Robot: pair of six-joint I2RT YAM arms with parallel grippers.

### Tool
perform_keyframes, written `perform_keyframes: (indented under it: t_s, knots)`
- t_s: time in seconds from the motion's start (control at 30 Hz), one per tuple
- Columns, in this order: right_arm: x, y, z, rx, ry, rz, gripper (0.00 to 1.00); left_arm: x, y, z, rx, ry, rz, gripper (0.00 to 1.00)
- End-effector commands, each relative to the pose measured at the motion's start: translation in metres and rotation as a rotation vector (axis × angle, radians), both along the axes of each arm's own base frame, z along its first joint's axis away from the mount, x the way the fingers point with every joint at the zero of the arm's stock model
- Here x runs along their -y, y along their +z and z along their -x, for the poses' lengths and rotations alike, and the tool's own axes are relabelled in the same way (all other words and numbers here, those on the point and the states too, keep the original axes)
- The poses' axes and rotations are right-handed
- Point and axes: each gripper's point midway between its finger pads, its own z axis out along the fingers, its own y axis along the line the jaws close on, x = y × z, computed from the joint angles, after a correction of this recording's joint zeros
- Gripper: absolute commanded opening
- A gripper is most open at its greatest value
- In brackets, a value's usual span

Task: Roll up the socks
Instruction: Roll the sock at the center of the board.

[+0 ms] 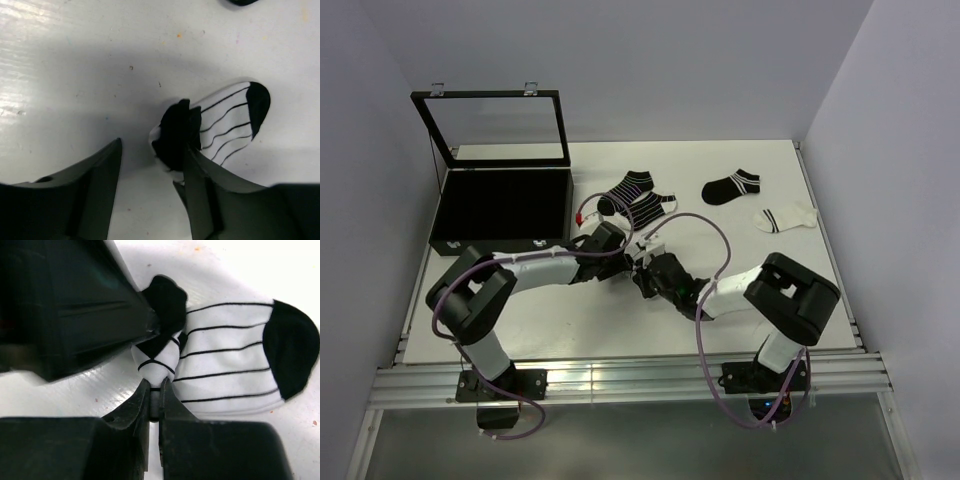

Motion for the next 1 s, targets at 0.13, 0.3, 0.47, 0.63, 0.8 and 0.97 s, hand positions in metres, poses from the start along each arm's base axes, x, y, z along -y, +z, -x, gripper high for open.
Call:
perform_keyframes:
  t_s: [0.13,0.3,0.47,0.63,0.8,0.97]
  knots:
    - [0.020,-0.009,0.007,-0.265,-0.020,-0.244,0.00,-0.014,0.018,0.012,0.036,0.096,0.117,0.72]
    - [0.021,-0.007,0.007,-0.385,-0.024,-0.412,0.00,-0.008,0.034,0.010,0.108,0.097,0.230,0.73]
    - [0.027,-0.007,0.009,-0.485,-0.020,-0.569,0.00,0.003,0.034,0.010,0.123,0.053,0.266,0.72]
    - [0.036,-0.019,0.012,-0.586,-0.074,-0.661,0.02,0.017,0.035,0.009,0.153,0.016,0.282,0.72]
    - [0.040,-0.026,0.010,-0.620,-0.100,-0.664,0.04,0.021,0.024,0.006,0.143,0.001,0.261,0.70]
    - [0.043,-0.032,0.011,-0.648,-0.125,-0.659,0.05,0.024,0.012,0.002,0.139,-0.012,0.232,0.68]
